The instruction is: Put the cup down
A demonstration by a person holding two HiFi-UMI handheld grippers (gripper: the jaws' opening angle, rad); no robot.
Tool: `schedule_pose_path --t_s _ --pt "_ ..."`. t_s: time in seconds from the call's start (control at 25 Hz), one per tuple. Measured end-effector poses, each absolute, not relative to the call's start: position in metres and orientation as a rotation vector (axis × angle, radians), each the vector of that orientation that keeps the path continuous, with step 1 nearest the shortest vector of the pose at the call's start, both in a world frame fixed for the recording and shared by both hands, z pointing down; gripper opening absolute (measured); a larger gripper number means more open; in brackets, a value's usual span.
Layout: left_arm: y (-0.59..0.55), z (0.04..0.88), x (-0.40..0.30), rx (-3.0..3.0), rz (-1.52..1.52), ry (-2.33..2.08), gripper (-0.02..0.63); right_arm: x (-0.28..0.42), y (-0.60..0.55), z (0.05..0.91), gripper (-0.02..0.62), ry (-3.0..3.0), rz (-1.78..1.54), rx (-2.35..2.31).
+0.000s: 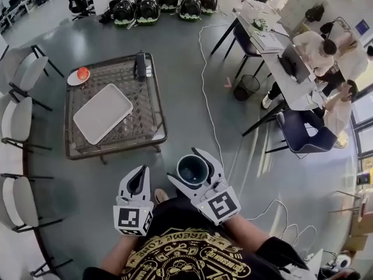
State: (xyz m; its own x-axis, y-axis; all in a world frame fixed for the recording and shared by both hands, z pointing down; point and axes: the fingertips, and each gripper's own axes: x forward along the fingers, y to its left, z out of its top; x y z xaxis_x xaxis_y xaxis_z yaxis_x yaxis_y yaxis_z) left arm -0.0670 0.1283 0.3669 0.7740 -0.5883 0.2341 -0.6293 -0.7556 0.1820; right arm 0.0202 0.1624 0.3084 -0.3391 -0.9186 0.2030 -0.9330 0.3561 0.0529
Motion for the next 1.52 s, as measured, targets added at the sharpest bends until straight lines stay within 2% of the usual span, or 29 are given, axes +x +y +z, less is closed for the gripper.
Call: schedule_pose_path --t_s 1.52 --pt "0.012 0.372 -0.025 2.49 0.337 -1.39 0.006 0.079 0.008 0.32 0.374 -2.731 0.094 1.295"
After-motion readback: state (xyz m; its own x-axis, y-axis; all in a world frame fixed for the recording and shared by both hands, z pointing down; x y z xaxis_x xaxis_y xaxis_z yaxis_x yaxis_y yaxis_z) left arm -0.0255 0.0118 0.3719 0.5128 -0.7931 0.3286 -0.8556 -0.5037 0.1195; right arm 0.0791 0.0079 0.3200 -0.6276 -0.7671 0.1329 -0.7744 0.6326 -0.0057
